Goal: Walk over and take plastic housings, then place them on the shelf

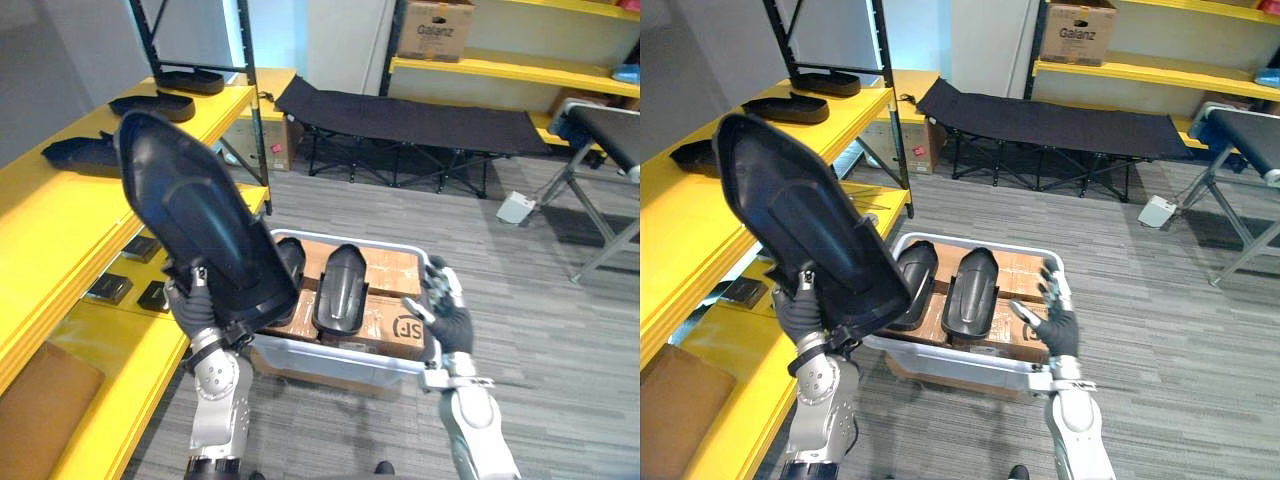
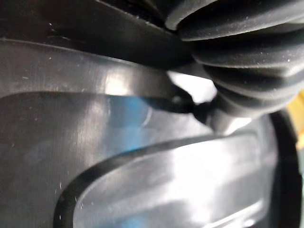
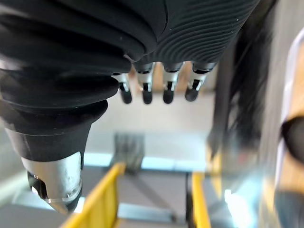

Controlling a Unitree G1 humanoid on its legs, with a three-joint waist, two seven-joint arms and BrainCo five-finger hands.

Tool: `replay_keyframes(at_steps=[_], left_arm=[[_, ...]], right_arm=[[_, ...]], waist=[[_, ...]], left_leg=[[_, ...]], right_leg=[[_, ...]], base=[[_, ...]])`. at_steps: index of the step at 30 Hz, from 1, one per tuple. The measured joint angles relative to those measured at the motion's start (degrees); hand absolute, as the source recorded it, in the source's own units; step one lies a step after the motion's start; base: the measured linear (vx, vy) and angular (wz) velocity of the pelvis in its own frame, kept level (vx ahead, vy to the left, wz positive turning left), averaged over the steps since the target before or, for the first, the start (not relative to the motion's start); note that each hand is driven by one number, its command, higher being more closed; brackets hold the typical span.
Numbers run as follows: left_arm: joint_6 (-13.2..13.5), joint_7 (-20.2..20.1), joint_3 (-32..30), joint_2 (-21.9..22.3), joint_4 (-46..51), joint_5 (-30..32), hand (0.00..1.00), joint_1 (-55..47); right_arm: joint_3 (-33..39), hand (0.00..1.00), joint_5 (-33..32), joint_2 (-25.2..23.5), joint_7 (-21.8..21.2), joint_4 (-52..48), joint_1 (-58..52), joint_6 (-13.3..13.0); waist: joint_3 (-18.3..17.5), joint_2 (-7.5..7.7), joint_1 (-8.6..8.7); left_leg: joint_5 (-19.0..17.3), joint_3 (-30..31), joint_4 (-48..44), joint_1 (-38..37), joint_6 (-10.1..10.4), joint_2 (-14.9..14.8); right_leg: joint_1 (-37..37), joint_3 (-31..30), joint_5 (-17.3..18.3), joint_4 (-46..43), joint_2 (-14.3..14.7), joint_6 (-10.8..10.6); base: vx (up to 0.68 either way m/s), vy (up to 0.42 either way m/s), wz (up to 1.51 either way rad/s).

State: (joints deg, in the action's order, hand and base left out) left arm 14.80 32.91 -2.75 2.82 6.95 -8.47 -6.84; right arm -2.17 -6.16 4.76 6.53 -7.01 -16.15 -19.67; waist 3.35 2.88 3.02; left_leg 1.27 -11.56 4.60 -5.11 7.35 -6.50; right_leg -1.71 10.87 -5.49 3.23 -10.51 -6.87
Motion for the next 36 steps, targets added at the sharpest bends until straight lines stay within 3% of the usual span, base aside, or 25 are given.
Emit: replay_keyframes(at_steps=[4, 7, 10, 13, 17, 20, 24, 27, 32, 36], left_arm=[[2.02, 0.17, -1.54, -0.03, 1.18, -0.03, 1.00, -1.88], [4.00, 0.65, -2.39, 0.01, 2.95, -0.05, 1.00, -2.92], [5.75, 0.63, -2.55, 0.02, 4.15, -0.20, 1.00, -2.93], [6.37, 0.48, -2.56, 0.08, 4.83, -0.56, 1.00, -3.58], [6.35, 0.30, -1.59, 0.24, 6.57, -0.51, 1.00, -4.62], [5.75, 0.57, -1.54, 0.21, 7.61, 0.03, 1.00, -5.13], [4.98, 0.40, -3.99, -0.09, 11.01, 0.84, 1.00, -6.87], [4.59, -2.38, -8.00, -0.05, 12.61, 0.53, 1.00, -8.44], [4.66, -4.96, -13.96, 0.00, 15.15, 0.52, 1.00, -11.68], [5.96, -7.88, -18.37, 0.14, 15.28, -0.09, 1.00, -13.89]], right_arm=[[1.84, 0.00, -0.39, -0.35, -0.27, -0.90, -4.10, 0.54], [1.70, 0.00, -2.15, -1.76, -1.51, 1.46, -6.37, 4.05], [1.69, 0.00, -1.99, -2.27, -1.68, 12.11, -7.69, 6.28], [1.60, 0.00, -2.04, -2.92, -1.59, 15.23, -9.93, 5.94], [1.31, 0.00, -2.03, -3.01, -1.59, 15.24, -9.75, 3.47], [0.17, 0.00, -2.83, -2.91, -3.03, 15.24, -7.76, 3.09], [-0.89, 0.00, -4.35, -2.79, -5.26, 15.30, -4.04, 3.11], [-1.53, 0.00, -4.32, -1.72, -6.84, 15.39, 0.38, 3.09], [-2.93, 0.00, -4.17, -1.06, -6.70, 15.58, 9.54, 0.38], [-3.54, 0.00, -2.11, -1.11, -4.20, 16.34, 15.14, -1.32]], waist=[[-0.41, -0.54, 0.85], [-0.52, -0.71, 0.86], [-0.38, -0.95, 0.82], [-0.65, -1.76, 0.83], [-0.60, -1.90, 0.73], [-0.59, -1.90, 0.41], [-0.47, -1.98, -0.91], [-0.22, -2.14, -2.70], [0.75, -2.28, -6.24], [1.37, -1.85, -8.96]], left_leg=[[-0.21, -0.64, 0.00, -0.02, 0.11, -0.30], [-0.40, -1.40, 0.00, -0.27, 0.19, -0.62], [-0.63, -1.36, 0.00, -0.86, 0.14, -0.62], [-0.73, -1.24, 0.01, -0.82, 0.13, -0.58], [-0.75, -0.58, 0.02, -0.76, 0.13, -0.57], [-0.73, 0.24, 0.01, -0.44, 0.12, -0.56], [-0.60, 2.93, -0.01, 0.39, 0.07, -0.30], [-0.55, 6.27, -0.06, 0.55, 0.00, 0.26], [-0.44, 11.27, -1.18, 2.69, -0.16, 1.04], [-0.20, 15.93, -1.28, 3.37, -0.16, 1.76]], right_leg=[[0.35, -0.67, -0.07, 0.05, 0.33, -0.06], [0.61, -1.52, -0.10, 0.05, 0.72, -0.10], [-0.13, -1.50, -0.02, 0.05, 0.71, -0.13], [-0.27, -1.43, 0.19, 0.05, 0.66, -0.25], [-0.53, -0.97, 0.74, -0.04, 0.62, -0.53], [-0.75, 0.07, 0.93, -0.10, 0.53, -0.53], [-1.68, 2.72, 0.96, 0.12, 0.19, -0.80], [-3.78, 6.12, 1.32, 0.15, -0.30, -1.06], [-6.06, 11.16, 1.94, 0.43, -0.73, -1.50], [-8.64, 16.23, 3.39, 0.31, -0.90, -1.79]], base=[[0.00, -0.005, -0.10], [0.00, -0.006, -0.13], [0.00, 0.000, 0.00], [0.00, 0.003, 0.01], [-0.01, -0.002, 0.08], [-0.01, -0.001, 0.15], [0.01, -0.005, 0.29], [0.03, -0.002, 0.61], [0.01, -0.009, 0.52], [0.01, -0.036, 0.59]])
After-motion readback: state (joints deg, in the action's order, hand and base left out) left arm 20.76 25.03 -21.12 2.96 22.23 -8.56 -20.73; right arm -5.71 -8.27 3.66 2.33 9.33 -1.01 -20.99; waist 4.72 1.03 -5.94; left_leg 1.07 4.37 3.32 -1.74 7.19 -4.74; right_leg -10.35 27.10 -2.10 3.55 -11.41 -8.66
